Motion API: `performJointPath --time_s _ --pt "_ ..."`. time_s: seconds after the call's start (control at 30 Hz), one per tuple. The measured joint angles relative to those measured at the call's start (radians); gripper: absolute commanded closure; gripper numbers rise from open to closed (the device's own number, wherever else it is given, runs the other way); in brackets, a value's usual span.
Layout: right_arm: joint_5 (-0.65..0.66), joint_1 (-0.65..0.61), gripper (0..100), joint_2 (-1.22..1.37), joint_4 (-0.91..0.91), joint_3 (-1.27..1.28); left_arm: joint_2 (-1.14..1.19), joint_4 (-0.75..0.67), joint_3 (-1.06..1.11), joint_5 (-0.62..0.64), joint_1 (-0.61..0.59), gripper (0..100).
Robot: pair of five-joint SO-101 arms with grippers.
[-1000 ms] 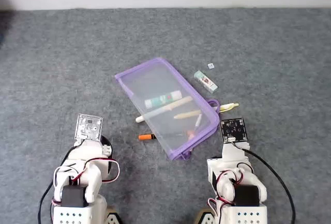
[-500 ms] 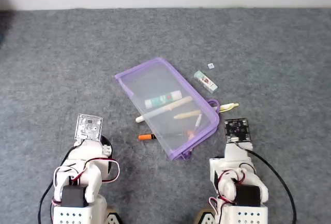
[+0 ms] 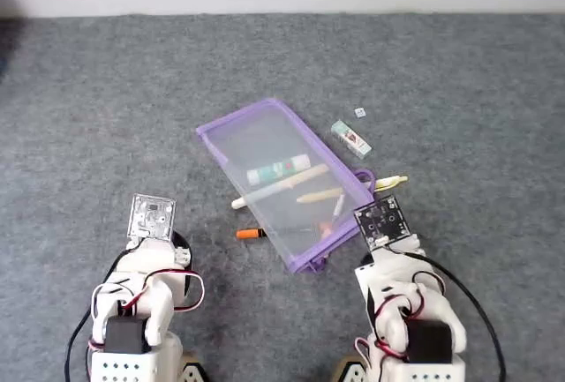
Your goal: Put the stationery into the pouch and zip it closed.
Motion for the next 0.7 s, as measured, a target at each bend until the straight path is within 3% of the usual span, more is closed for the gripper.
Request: performJointPath --time_s 0.27,0.57,0.7 --pt "0.061 -0.035 99.0 0.19 0.028 -0.178 0.0 0.0 0.0 0.0 0.002 99" --pt "0.068 -0.034 98.9 0.987 0.121 -0.677 0.0 0.0 0.0 0.0 0.002 99" --pt "0.158 -0.035 99.0 1.272 0.112 -0.76 0.0 0.0 0.0 0.0 0.002 99"
